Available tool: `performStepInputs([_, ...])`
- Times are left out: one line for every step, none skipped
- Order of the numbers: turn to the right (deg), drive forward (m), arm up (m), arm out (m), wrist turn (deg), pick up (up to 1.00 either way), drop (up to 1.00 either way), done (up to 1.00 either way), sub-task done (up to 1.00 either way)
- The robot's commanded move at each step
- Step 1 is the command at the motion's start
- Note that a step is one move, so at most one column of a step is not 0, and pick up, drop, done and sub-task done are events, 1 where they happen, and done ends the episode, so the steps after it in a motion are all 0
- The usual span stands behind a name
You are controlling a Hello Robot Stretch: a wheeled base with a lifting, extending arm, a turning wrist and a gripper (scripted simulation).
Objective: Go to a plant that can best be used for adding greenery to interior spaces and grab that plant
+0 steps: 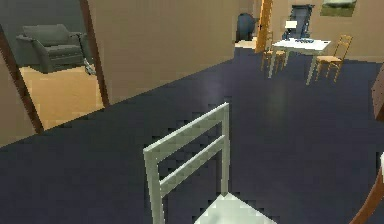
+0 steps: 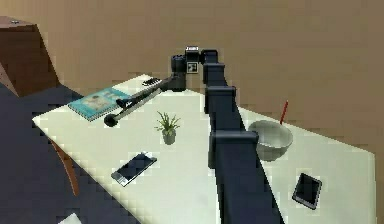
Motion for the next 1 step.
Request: performStepInputs([0.0,0.0,0.0,0.0,45.0,0.0,0.0,0.0,0.0])
